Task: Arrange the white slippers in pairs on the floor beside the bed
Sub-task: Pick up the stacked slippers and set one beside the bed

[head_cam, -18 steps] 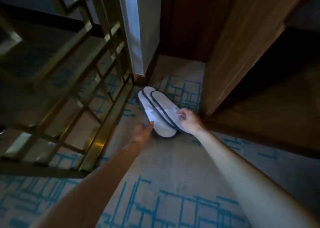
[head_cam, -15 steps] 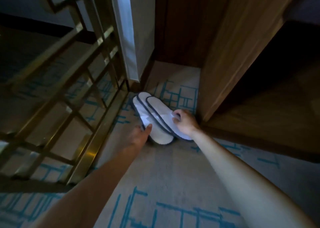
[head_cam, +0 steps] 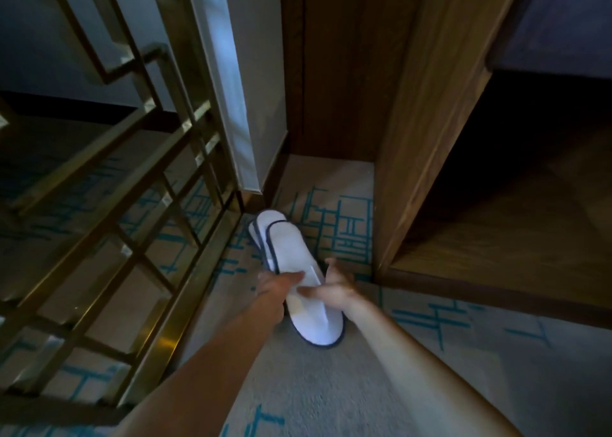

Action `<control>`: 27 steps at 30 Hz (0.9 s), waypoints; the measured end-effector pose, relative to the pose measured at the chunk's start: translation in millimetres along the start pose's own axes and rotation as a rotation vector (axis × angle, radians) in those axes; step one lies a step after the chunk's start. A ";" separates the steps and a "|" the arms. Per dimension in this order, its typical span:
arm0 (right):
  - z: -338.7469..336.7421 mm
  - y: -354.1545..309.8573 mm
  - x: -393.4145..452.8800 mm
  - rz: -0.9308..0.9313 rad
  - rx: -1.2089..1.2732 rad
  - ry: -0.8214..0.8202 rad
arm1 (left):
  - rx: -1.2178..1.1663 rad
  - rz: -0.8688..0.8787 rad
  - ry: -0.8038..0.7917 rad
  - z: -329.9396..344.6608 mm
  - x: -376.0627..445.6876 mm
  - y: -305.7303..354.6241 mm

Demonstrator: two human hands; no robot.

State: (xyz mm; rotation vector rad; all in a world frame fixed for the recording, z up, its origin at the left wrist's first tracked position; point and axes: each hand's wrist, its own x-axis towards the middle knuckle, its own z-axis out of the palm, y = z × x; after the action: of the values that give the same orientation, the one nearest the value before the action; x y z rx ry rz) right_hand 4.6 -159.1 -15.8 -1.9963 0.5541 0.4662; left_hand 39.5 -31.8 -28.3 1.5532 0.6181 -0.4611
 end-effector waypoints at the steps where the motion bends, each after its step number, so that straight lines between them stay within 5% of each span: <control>1: 1.2 1.6 -2.2 0.005 0.036 -0.005 | -0.010 -0.006 -0.008 0.2 1.0 -1.6; 11: -39.3 51.6 -81.3 0.044 0.038 -0.166 | 0.058 -0.092 -0.450 -36.6 -83.0 -52.2; 17: -9.2 102.9 -177.0 0.042 0.404 -0.265 | 0.189 -0.085 -0.755 -61.6 -155.2 -90.9; 27: -28.0 262.5 -391.4 0.099 0.708 0.302 | 0.559 -0.170 -1.264 28.2 -288.5 -196.8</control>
State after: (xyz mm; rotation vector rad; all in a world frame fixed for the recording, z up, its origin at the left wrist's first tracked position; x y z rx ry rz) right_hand -462.0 -221.2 19.8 -1.3607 0.8675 0.0034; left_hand -305.2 -88.2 -1.4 1.3556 -0.4102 -1.6561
